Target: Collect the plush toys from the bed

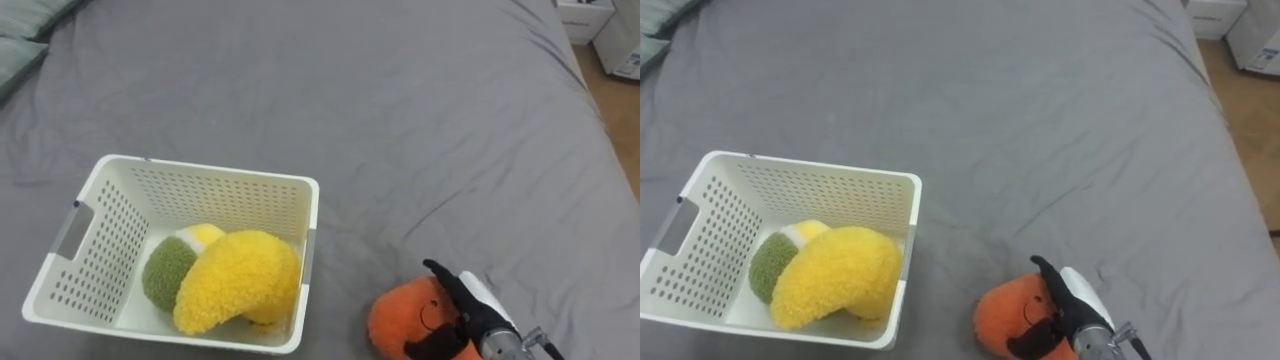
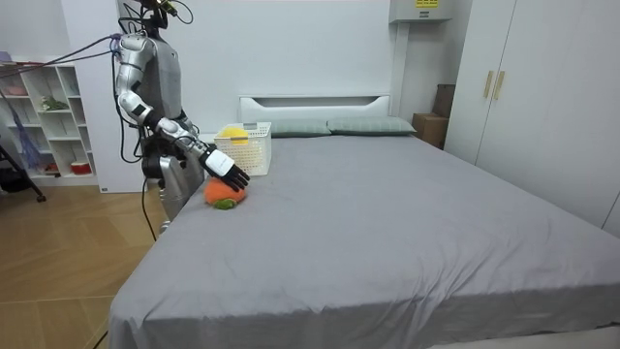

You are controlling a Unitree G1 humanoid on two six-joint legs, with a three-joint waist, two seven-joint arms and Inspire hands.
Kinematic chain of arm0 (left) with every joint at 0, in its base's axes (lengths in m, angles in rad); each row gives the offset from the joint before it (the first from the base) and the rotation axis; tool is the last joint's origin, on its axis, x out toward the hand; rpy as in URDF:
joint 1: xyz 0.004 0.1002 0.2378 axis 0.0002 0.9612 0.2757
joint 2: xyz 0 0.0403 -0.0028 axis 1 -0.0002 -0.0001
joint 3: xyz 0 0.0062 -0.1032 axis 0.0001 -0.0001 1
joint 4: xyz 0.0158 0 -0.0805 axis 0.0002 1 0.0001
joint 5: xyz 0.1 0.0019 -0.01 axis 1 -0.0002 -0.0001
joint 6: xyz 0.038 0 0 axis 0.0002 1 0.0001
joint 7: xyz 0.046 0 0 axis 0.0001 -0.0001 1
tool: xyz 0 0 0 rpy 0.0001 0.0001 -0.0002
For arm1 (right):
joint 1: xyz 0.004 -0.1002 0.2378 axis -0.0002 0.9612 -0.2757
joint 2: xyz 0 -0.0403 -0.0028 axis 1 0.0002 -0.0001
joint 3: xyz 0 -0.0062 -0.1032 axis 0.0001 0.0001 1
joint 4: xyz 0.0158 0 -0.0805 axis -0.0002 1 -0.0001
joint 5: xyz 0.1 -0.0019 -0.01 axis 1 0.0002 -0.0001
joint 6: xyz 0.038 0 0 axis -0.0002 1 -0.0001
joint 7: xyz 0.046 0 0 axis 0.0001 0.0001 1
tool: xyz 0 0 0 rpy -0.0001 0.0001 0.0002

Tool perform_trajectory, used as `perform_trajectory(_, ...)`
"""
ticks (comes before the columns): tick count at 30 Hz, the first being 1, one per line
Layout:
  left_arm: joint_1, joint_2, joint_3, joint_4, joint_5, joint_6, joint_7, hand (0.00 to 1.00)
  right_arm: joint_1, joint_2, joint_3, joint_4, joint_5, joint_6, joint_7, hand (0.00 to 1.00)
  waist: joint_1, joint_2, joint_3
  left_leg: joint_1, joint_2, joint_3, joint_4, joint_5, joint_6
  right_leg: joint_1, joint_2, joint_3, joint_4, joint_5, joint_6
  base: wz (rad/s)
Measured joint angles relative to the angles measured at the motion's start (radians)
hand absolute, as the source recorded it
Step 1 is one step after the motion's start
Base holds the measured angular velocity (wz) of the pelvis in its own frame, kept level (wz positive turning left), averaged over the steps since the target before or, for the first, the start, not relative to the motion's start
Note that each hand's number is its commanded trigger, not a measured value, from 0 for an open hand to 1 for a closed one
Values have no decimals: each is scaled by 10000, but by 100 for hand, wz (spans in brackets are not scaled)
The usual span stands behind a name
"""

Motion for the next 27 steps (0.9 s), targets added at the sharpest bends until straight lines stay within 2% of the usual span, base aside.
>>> perform_trajectory(5, 25, 3, 10, -67, -7, -1, 0, 0, -12, -7, -5, 111, -793, -2, 167, 0, 1, -70, 2, -67, -8, -41, -3, 0, 0, -19, -3, -35, -22, -2, 2, 1)
perform_trajectory(6, 33, 3, 12, -104, -6, -2, 0, 0, -17, -7, -10, 114, -975, 4, 239, 47, 5, -106, -11, -91, -9, -47, 4, 0, 0, -49, -4, -42, -25, -2, 3, 0)
perform_trajectory(7, 32, 5, 12, -119, -4, -2, -3, 0, -55, -6, -10, 169, -1225, -6, 272, 81, -1, -138, -26, -147, -11, -53, 23, 1, -1, -109, -4, -36, -22, -1, 2, 0)
perform_trajectory(8, 26, 5, 6, -121, -10, -2, -6, 0, -110, -6, -5, 308, -1329, -23, 270, 100, -6, -154, -25, -166, -11, -52, 28, 2, -1, -125, -5, -35, -19, -1, 2, 0)
perform_trajectory(10, 17, 4, 0, -121, -18, -1, -33, 0, -301, -2, 0, 850, -1560, -5, 193, 100, 31, -200, -39, -158, -12, -49, 20, 2, 0, -119, -9, -34, -15, -1, 1, 0)
perform_trajectory(17, 43, 4, -27, -213, -10, -2, -9, 0, -844, -42, 178, 1630, -1877, 148, -394, 100, 83, -240, -10, -216, -17, -148, 24, 1, -1, -79, -11, -157, -19, -1, 1, 4)
perform_trajectory(19, 31, 4, -36, -346, -8, -9, 5, 0, -892, -48, 200, 1673, -1885, 263, -461, 100, 82, -218, 6, -322, -40, -305, 48, 2, -1, -95, -30, -308, -21, -1, 1, 18)
perform_trajectory(23, 79, 3, -36, -570, -1, -18, 13, 0, -889, -48, 201, 1745, -1963, 379, -438, 100, 307, -184, 28, -371, -40, -329, 67, 2, -1, -122, -31, -404, -21, -2, 2, 4)
perform_trajectory(27, 114, 3, -24, -600, 45, -31, 9, 0, -889, -47, 270, 1825, -1966, 389, -404, 100, 381, -188, 27, -358, -41, -341, 58, 3, -2, -107, -35, -462, -21, -3, 4, 1)
